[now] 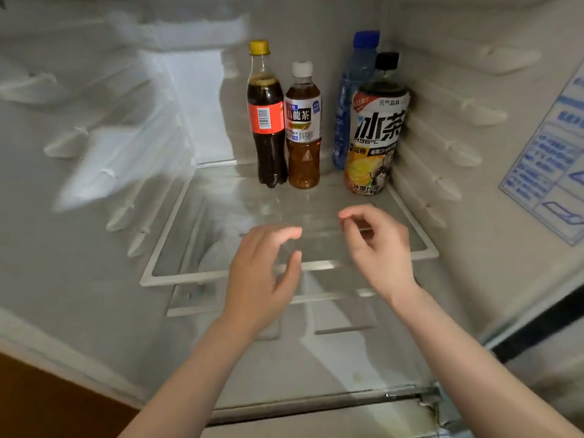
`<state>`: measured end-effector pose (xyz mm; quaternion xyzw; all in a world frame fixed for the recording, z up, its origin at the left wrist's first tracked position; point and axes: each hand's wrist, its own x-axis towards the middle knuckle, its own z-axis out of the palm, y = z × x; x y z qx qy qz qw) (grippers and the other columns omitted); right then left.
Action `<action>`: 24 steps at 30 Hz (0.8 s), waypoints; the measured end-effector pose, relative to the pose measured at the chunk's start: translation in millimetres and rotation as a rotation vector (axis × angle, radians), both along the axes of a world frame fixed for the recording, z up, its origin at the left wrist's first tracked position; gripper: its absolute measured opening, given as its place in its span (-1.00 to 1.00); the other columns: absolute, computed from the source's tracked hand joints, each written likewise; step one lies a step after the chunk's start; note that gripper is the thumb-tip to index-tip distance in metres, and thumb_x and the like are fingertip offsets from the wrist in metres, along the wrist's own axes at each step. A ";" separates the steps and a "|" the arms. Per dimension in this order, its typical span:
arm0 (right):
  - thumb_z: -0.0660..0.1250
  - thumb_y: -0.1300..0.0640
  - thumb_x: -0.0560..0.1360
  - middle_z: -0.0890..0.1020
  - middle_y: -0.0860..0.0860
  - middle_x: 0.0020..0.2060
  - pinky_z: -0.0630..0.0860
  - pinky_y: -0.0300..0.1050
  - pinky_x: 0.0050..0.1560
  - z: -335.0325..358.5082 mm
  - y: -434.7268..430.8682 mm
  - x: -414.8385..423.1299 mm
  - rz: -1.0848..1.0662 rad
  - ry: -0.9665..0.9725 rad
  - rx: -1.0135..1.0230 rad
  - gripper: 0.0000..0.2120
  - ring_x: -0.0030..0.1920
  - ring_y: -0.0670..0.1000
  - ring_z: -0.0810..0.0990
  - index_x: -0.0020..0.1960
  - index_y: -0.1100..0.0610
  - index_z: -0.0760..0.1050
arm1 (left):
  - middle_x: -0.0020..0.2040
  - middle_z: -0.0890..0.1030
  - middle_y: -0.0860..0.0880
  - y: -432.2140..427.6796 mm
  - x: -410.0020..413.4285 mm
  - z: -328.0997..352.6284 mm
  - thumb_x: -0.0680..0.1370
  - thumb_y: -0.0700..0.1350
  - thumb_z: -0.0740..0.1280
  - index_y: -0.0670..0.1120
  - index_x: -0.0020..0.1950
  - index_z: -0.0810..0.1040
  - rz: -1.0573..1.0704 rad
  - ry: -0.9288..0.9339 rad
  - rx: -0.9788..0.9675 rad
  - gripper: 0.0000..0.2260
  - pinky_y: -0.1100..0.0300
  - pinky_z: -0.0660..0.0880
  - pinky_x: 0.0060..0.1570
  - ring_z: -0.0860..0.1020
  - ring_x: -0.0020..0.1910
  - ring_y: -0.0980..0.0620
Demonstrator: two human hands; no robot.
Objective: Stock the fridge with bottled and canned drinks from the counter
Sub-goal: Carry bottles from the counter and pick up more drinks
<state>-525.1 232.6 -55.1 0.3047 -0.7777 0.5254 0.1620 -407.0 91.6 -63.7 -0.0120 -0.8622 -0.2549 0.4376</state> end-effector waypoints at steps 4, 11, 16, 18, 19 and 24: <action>0.25 0.28 0.44 0.60 -0.09 -0.26 0.47 -0.31 -0.21 -22.7 36.2 54.1 -0.055 0.040 -0.021 -0.84 -0.28 -0.12 0.55 -0.12 0.12 0.59 | -0.07 0.62 -0.01 13.4 41.0 -40.4 0.53 -0.16 0.25 -0.10 0.03 0.54 -0.085 -0.051 0.007 -0.87 0.29 0.40 0.04 0.54 -0.06 0.05; 0.29 0.34 0.45 0.61 -0.17 -0.22 0.44 -0.38 -0.29 -113.6 96.1 162.0 -0.268 -0.285 0.164 -0.80 -0.26 -0.14 0.56 -0.12 0.08 0.60 | -0.09 0.57 0.18 16.4 119.7 -126.5 0.54 -0.14 0.32 -0.02 0.09 0.56 -0.144 -0.622 0.209 -0.85 0.24 0.47 -0.07 0.54 -0.09 0.19; 0.27 0.20 0.51 0.66 -0.04 -0.08 0.52 -0.17 -0.07 -197.0 162.5 258.6 -0.393 -0.808 0.538 -0.83 -0.10 -0.04 0.60 0.04 0.05 0.58 | -0.12 0.58 0.22 38.2 165.9 -202.5 0.55 -0.09 0.32 0.06 0.05 0.56 -0.271 -0.934 0.358 -0.89 0.29 0.47 -0.10 0.55 -0.11 0.25; 0.25 0.13 0.53 0.64 -0.06 0.00 0.48 -0.19 -0.02 -224.1 189.8 306.5 -0.411 -1.031 0.655 -0.79 -0.04 -0.04 0.59 0.12 0.02 0.55 | -0.08 0.58 0.20 51.6 180.0 -230.5 0.56 -0.09 0.31 0.09 0.06 0.52 -0.323 -1.096 0.392 -0.89 0.34 0.44 -0.10 0.53 -0.11 0.27; 0.23 0.12 0.53 0.63 -0.06 0.02 0.47 -0.20 0.00 -234.4 202.2 332.7 -0.426 -1.128 0.688 -0.78 -0.01 -0.03 0.58 0.15 0.02 0.53 | -0.05 0.58 0.17 58.4 188.2 -243.6 0.57 -0.09 0.30 0.08 0.08 0.51 -0.342 -1.181 0.397 -0.89 0.35 0.42 -0.08 0.52 -0.10 0.27; 0.21 0.12 0.53 0.62 0.01 0.08 0.44 -0.21 0.02 -258.3 243.8 448.5 -0.547 -1.491 0.695 -0.75 0.05 0.03 0.58 0.17 0.05 0.52 | 0.09 0.58 -0.05 78.9 235.5 -292.3 0.59 -0.07 0.26 -0.04 0.12 0.52 -0.298 -1.563 0.414 -0.86 0.17 0.43 0.03 0.52 0.01 0.04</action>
